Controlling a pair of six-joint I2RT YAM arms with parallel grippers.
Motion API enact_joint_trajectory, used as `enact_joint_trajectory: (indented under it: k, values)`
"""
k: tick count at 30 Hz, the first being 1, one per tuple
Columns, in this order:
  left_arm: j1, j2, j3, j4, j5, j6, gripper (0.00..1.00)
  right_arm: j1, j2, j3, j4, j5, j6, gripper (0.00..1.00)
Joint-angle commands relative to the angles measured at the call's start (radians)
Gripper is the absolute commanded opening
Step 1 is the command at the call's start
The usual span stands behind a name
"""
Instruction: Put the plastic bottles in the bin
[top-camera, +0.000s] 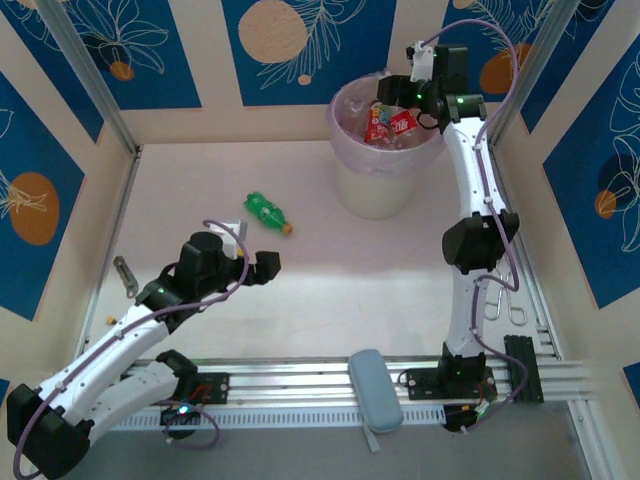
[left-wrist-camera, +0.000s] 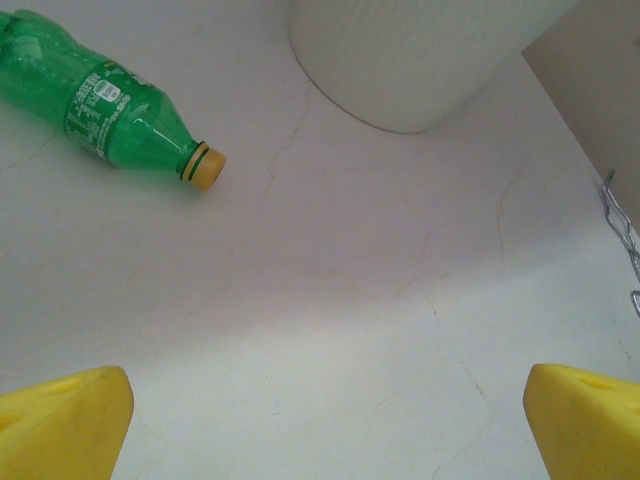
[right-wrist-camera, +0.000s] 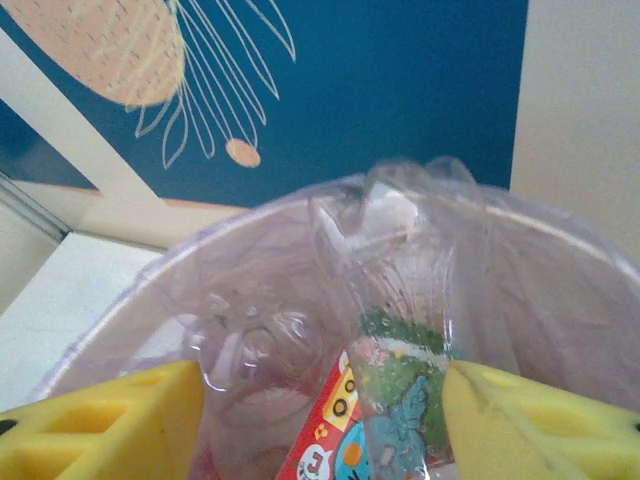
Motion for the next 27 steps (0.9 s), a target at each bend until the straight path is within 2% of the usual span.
enact_joint_trajectory:
  k: [1,6,12,17,24,27]
  values:
    - [-0.002,-0.014,-0.013,-0.006,-0.021,-0.016,1.0,-0.002,-0.004,-0.02,-0.026,-0.034,0.007,0.64]
    - [-0.002,0.005,-0.009,0.009,-0.013,-0.017,1.0,-0.003,-0.039,-0.145,0.027,-0.039,0.016,0.63]
    - [-0.003,0.036,0.004,0.024,-0.002,-0.018,1.0,0.018,-0.067,-0.248,0.043,-0.112,0.002,0.63]
    - [-0.002,0.045,0.007,0.03,-0.005,-0.016,1.0,0.041,-0.166,-0.38,0.103,-0.189,0.019,0.63]
    - [-0.003,0.083,0.021,0.046,-0.005,-0.019,1.0,0.044,-0.232,-0.383,0.108,-0.184,0.03,0.64]
    - [-0.003,0.106,0.038,0.051,-0.048,-0.032,1.0,0.041,-0.255,-0.365,0.098,-0.166,0.028,0.65]
